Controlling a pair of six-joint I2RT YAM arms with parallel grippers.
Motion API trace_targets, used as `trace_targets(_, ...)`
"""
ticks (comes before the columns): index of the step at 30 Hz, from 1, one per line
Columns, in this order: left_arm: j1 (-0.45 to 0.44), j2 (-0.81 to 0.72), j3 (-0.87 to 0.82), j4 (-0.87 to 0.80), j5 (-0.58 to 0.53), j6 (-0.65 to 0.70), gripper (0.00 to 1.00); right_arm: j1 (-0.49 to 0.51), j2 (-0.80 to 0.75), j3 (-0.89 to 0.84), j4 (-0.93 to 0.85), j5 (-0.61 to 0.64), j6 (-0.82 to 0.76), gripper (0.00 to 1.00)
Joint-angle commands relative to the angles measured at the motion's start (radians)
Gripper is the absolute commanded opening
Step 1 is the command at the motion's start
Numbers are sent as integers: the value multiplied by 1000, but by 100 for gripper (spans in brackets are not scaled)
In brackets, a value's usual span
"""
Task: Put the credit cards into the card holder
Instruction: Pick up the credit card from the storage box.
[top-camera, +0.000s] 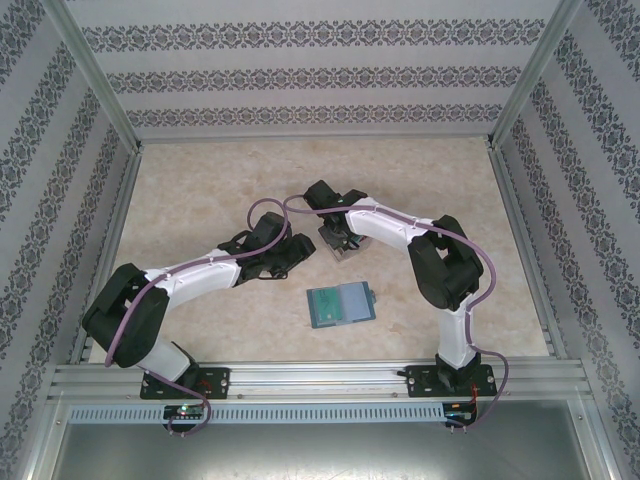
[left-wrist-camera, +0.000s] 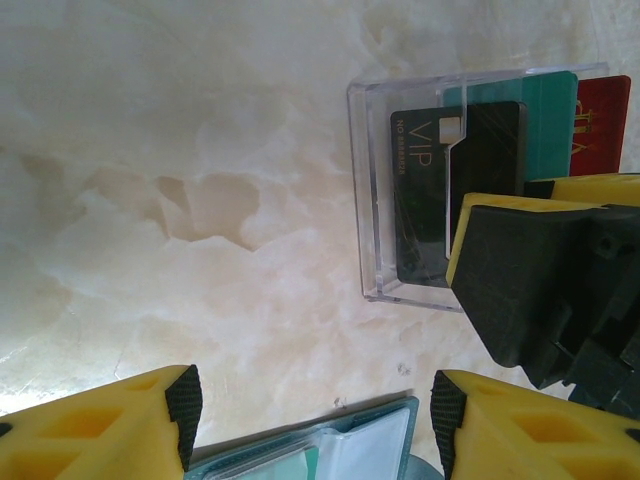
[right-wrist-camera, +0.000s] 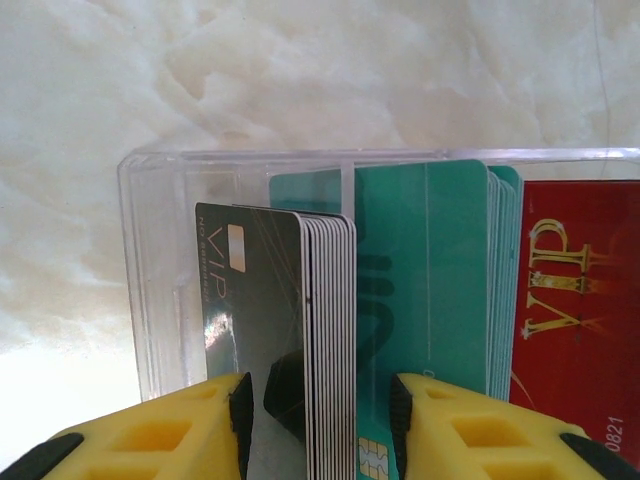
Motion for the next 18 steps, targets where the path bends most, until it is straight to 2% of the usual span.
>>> trace_targets(1, 12, -21, -2, -9, -20, -6, 65, 14, -16, 6, -3, 56, -11, 42)
trace_targets(5, 12, -16, 3, -11, -19, -7, 65, 16, -4, 18, -18, 81, -19, 38)
trace_targets(12, 13, -5, 8, -8, -16, -10, 65, 17, -44, 5, 4, 131, -36, 38)
trace_targets(18, 12, 6, 20, -9, -5, -6, 64, 14, -51, 1, 3, 105, -39, 31)
